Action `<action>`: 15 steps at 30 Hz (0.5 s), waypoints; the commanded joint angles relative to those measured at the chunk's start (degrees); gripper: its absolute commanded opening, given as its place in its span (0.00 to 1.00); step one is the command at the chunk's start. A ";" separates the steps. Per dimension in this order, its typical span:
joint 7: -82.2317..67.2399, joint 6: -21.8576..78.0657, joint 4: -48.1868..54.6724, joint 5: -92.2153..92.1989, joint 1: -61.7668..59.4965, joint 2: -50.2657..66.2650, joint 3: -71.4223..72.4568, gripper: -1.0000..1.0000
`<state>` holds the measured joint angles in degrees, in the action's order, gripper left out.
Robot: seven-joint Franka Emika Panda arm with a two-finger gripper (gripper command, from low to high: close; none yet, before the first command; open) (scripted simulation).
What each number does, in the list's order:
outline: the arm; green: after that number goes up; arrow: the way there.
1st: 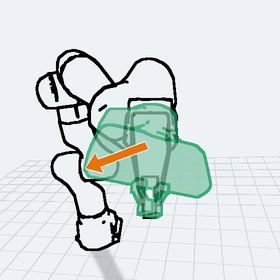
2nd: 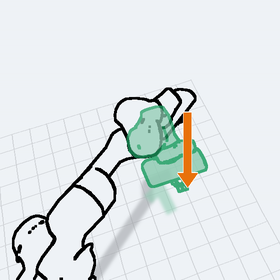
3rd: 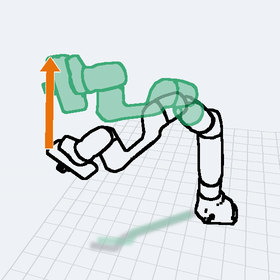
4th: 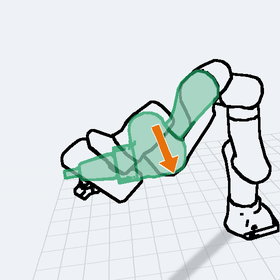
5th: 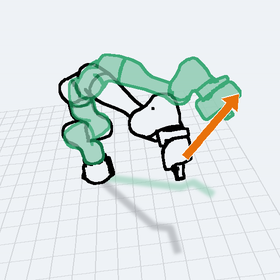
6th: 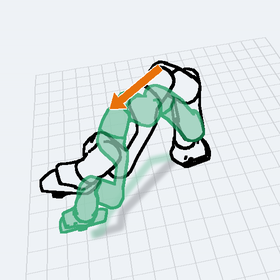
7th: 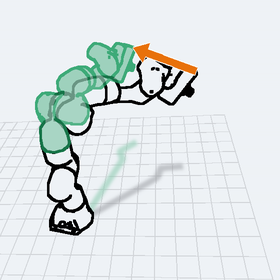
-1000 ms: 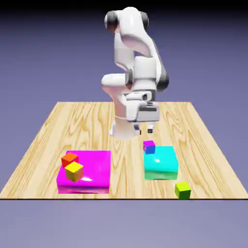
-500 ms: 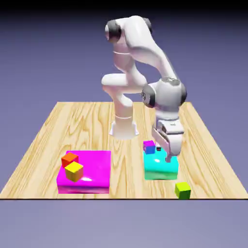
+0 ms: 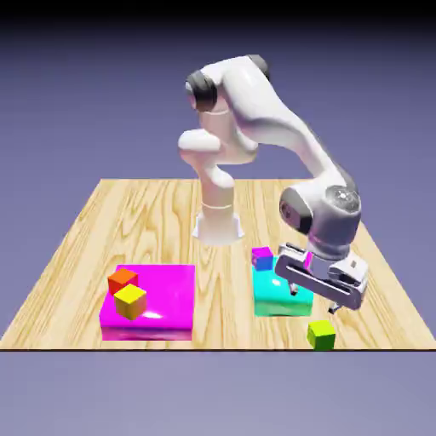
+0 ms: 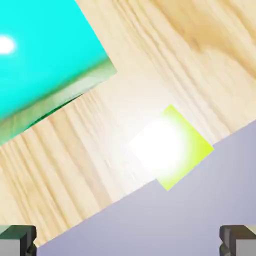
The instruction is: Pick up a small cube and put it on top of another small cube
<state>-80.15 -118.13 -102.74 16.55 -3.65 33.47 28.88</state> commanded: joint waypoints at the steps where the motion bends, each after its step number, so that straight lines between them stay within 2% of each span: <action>1: -2.50 1.14 1.19 0.34 -0.09 1.35 0.59 0.50; 12: -29.45 13.42 14.00 3.98 -1.04 15.88 6.94 0.50; 15: -28.66 8.45 11.16 5.50 -0.82 18.31 5.62 0.50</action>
<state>-108.82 -109.68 -91.58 22.06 -4.46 51.78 34.50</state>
